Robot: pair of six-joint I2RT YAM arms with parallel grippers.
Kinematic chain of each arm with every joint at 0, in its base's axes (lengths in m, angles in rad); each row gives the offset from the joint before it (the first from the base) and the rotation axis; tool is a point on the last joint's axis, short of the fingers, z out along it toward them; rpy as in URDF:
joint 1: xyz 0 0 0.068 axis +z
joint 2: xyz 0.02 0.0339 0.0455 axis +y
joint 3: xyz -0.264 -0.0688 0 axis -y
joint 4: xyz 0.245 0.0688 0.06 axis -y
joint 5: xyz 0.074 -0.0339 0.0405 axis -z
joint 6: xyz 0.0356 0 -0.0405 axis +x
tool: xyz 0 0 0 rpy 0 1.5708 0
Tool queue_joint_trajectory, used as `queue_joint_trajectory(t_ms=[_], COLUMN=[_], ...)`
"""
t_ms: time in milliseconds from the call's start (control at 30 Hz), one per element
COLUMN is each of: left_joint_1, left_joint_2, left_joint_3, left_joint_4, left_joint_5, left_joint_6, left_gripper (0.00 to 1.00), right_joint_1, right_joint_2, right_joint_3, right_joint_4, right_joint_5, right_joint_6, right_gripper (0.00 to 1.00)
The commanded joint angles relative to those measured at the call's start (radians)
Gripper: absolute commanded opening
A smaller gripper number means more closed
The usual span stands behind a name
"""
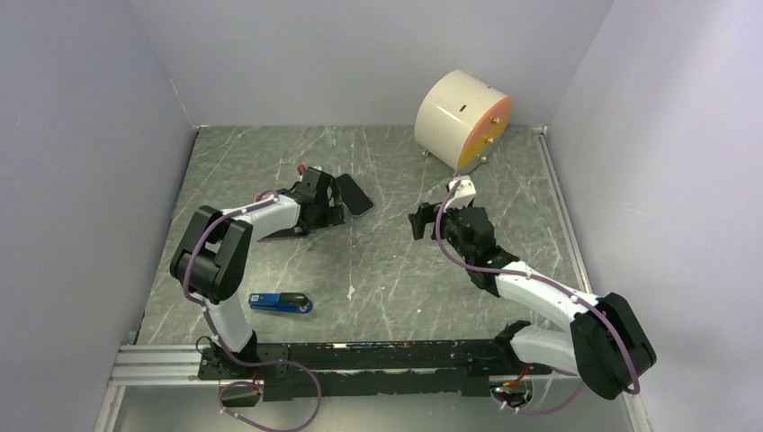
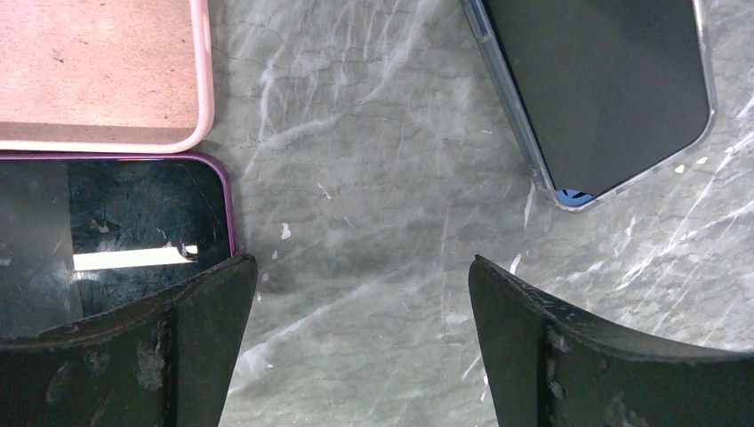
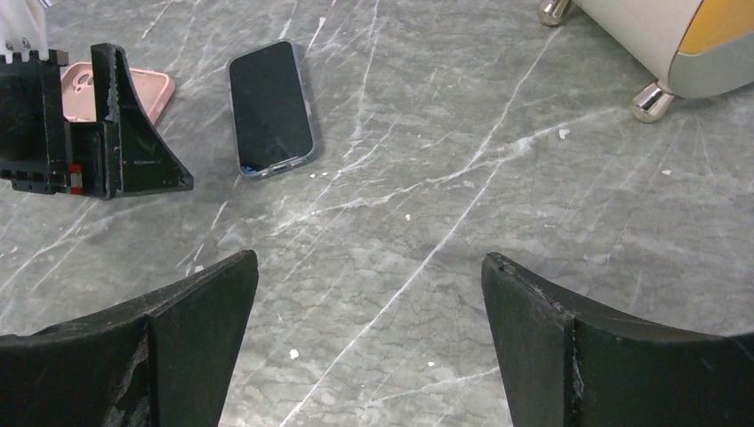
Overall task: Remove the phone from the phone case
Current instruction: Place the phone at the center of the board, then pick up the phone at the center of the board.
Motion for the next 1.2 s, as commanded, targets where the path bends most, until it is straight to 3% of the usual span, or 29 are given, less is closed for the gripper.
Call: queue_joint_trajectory(t_ms=[0,333,567,700,833,1167], left_joint_1=[-0.002,-0.002,-0.002,0.004,0.016,0.039], left_joint_2=[-0.020,-0.047,-0.182,-0.285,-0.392,-0.542], left_joint_3=[0.011,0.007,-0.022,-0.076,-0.165,-0.287], left_joint_4=[-0.040,-0.026,-0.004,0.024,0.058,0.077], left_joint_5=[-0.051,-0.025,0.023,-0.004,-0.118,-0.202], left_joint_6=[0.013,0.014,0.002,-0.025,-0.047,-0.057], left_gripper=[0.94,0.94,0.94,0.94,0.95,0.94], right_joint_1=[-0.002,-0.002,0.000,0.005,0.024,0.074], right_joint_2=[-0.003,0.004,0.073,0.186,0.345,0.709], right_joint_3=[0.005,0.011,0.062,0.144,0.276,0.610], right_joint_4=[0.033,0.032,0.032,-0.016,-0.081,-0.240], right_joint_5=[0.006,-0.017,-0.117,-0.189,-0.227,-0.226], right_joint_6=[-0.010,-0.019,-0.049,-0.083,-0.140,-0.207], right_gripper=[0.99,0.99,0.99,0.99,0.99,0.99])
